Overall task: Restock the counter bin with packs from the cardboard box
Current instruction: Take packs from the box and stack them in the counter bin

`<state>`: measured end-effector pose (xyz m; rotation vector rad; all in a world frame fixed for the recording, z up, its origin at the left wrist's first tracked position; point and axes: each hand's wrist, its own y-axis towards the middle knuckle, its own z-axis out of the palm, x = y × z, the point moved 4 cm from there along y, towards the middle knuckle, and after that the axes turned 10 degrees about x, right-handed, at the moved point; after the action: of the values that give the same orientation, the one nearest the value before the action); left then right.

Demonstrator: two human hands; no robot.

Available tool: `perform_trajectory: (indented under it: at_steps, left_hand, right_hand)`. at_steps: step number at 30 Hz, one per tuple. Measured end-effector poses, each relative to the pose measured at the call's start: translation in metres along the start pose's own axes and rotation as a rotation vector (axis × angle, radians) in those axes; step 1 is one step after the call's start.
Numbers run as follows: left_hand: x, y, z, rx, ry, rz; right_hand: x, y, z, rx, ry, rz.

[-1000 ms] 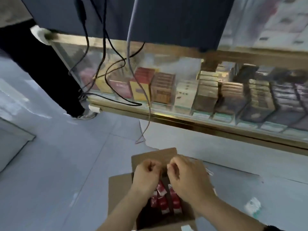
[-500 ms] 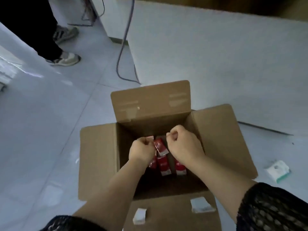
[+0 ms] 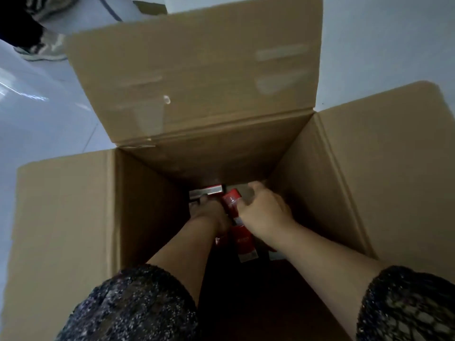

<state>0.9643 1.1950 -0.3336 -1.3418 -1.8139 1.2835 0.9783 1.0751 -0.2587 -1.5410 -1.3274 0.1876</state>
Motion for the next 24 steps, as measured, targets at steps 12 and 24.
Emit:
perform_trajectory:
  at_steps: [12,24]
  left_hand:
    - [0.021,0.081,0.015,-0.068,0.194,-0.092]
    - [0.018,0.054,0.003,-0.065,0.396,-0.141]
  right_hand:
    - [-0.022,0.017,0.017,-0.014,-0.071,-0.007]
    - [-0.013,0.003,0.005,-0.020,-0.042,0.013]
